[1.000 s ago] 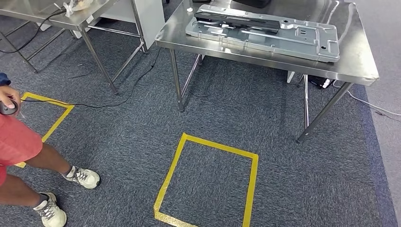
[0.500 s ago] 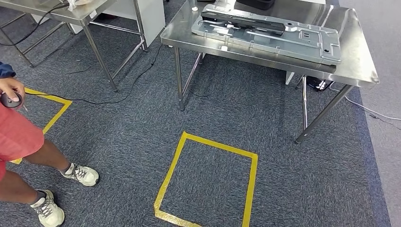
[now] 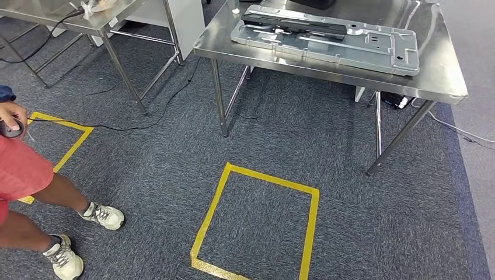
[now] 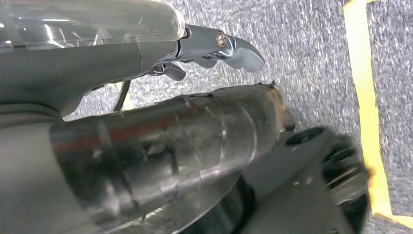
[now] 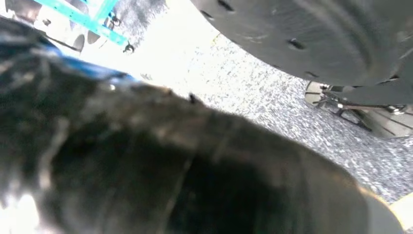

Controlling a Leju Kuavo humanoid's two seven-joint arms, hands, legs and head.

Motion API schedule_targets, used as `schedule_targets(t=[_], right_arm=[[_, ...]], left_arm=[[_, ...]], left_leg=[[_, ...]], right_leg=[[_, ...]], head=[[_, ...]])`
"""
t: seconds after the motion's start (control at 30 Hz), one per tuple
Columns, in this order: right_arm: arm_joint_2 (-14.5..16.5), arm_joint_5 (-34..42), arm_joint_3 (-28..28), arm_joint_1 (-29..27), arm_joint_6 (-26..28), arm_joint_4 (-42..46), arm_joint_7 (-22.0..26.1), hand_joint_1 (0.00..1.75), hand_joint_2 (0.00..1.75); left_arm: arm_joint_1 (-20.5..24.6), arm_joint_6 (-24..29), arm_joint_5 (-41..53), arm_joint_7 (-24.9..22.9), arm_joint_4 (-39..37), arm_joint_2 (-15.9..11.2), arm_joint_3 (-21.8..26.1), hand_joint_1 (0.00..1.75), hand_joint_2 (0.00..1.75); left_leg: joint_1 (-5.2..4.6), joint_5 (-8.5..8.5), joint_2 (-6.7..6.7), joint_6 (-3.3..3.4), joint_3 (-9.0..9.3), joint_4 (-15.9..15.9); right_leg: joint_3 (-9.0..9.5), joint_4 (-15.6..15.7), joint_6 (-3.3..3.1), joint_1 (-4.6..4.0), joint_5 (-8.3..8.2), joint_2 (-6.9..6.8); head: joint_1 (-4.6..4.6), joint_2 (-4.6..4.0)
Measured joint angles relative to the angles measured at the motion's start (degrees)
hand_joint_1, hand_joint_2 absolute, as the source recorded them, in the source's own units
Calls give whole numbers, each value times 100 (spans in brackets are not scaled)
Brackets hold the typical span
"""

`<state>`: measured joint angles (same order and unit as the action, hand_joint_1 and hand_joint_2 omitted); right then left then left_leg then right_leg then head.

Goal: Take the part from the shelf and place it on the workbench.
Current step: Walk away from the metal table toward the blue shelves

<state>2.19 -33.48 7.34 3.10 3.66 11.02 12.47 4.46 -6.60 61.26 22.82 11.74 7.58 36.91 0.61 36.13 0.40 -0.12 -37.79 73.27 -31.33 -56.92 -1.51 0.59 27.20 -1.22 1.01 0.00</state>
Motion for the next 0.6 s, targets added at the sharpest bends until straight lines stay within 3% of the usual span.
schedule_targets(t=[0.03, 0.07, 0.1, 0.17, 0.23, 0.3, 0.33, 0.37, 0.43, 0.5, 0.53, 0.6], right_arm=[[1, -3, 0, 1, 3, -1, 11, 0, 0], [4, -4, 0, 1, 7, -1, 18, 0, 0], [8, -4, 0, 2, 9, -1, 21, 0, 0], [14, -4, 1, 0, 10, -2, 30, 0, 0], [15, -4, 6, 7, 15, -2, 49, 0, 0], [15, -4, 15, 29, 28, -2, 67, 0, 0], [14, -6, 21, 36, 36, -2, 73, 0, 0], [14, -11, 25, 39, 42, -2, 78, 0, 0], [14, -31, 31, 33, 54, -3, 88, 0, 0], [16, -56, 33, 26, 66, -5, 101, 0, 0], [17, -66, 34, 23, 71, -6, 107, 0, 0], [17, -77, 35, 21, 77, -7, 114, 0, 0]], left_arm=[[-4, 1, 0, 0, 0, -1, 2, 0, 0], [-5, 1, 0, 0, 0, -4, 4, 0, 0], [-5, 2, 0, 0, 0, -8, 5, 0, 0], [12, 6, -1, 1, 0, -14, 8, 0, 0], [19, 13, -2, 4, 0, -15, 11, 0, 0], [-5, 18, -2, 6, 0, -16, 17, 0, 0], [-14, 19, -2, 7, 0, -16, 20, 0, 0], [-14, 20, -2, 8, 0, -16, 21, 0, 0], [-6, 20, -2, 14, 0, -14, 23, 0, 0], [-11, 20, -2, 17, 0, -13, 28, 0, 0], [-16, 20, -1, 17, 0, -13, 32, 0, 0], [-15, 20, 0, 17, 0, -11, 38, 0, 0]], left_leg=[[2, -75, 5, -4, -6, 4], [4, -249, 20, 0, 102, -225], [4, -462, 68, 11, 283, -599], [-23, -726, 252, 60, 605, -1304], [-50, -764, 326, 120, 684, -1528], [-41, -801, 248, 184, 668, -1540], [-33, -821, 222, 219, 662, -1555], [-22, -842, 201, 254, 654, -1571], [-19, -866, 159, 297, 626, -1577], [-33, -873, 113, 310, 606, -1571], [-40, -874, 84, 312, 603, -1566], [-52, -876, 12, 312, 613, -1558]], right_leg=[[3, -9, 2, -2, 7, -31], [10, -20, 9, -2, 18, -67], [18, -33, 23, -3, 32, -104], [22, -79, 80, -34, 69, -176], [16, -107, 136, -70, 87, -245], [20, -122, 184, -65, 102, -274], [-3, -191, 216, -54, 168, -216], [-72, -359, 247, -40, 298, -128], [-371, -1016, 292, -23, 690, 46], [-669, -1651, 300, -21, 918, 85], [-697, -1713, 290, -22, 872, 90], [-436, -1186, 236, -31, 501, 122]], head=[[0, 0], [0, 0], [1, 0], [-2, 0], [-8, 0], [-11, 0], [-12, 0], [-12, 0], [-13, 0], [-12, 0], [-12, 0], [-12, 0]])
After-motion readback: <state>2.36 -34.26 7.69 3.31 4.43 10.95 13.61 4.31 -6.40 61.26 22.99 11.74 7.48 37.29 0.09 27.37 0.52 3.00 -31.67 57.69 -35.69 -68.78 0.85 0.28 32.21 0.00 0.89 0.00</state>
